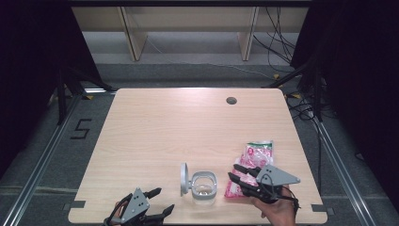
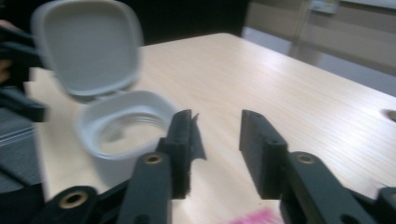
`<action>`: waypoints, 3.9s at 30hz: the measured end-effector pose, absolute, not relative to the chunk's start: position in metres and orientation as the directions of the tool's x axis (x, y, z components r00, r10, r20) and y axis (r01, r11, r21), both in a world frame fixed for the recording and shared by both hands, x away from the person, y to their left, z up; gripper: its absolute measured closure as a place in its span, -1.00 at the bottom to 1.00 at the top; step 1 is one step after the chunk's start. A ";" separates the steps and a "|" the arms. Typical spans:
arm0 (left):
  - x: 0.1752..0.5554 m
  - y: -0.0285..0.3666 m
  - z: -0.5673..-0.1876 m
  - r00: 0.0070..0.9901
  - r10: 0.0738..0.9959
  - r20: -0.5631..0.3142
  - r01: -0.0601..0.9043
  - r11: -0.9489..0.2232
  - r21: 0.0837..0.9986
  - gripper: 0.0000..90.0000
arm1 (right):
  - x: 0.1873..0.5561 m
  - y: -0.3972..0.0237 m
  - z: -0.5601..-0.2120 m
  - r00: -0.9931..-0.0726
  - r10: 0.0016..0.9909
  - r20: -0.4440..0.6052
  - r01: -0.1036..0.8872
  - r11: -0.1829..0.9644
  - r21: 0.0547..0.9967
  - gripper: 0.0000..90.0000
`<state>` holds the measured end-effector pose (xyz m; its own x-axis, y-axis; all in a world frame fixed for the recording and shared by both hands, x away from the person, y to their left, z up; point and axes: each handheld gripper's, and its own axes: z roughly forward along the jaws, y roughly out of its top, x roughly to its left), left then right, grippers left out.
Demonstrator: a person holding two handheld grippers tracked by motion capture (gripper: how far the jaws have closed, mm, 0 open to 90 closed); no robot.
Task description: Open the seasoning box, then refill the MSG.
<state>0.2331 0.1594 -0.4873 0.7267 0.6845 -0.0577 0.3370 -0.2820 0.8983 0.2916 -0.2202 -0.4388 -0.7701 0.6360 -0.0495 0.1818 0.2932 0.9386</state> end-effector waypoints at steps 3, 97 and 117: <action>0.234 0.159 -0.488 0.730 0.682 -0.055 0.337 -0.288 0.896 -0.32 | 0.299 -0.238 -0.441 -0.734 0.679 0.006 0.232 0.242 0.942 0.15; 0.235 0.157 -0.488 0.705 0.707 -0.054 0.352 -0.283 0.892 -0.56 | 0.360 -0.301 -0.509 -0.543 0.795 0.270 0.581 0.124 0.804 0.60; 0.235 0.158 -0.489 0.705 0.707 -0.051 0.350 -0.285 0.892 -0.55 | 0.369 -0.301 -0.511 -0.521 0.798 0.302 0.592 0.083 0.802 0.87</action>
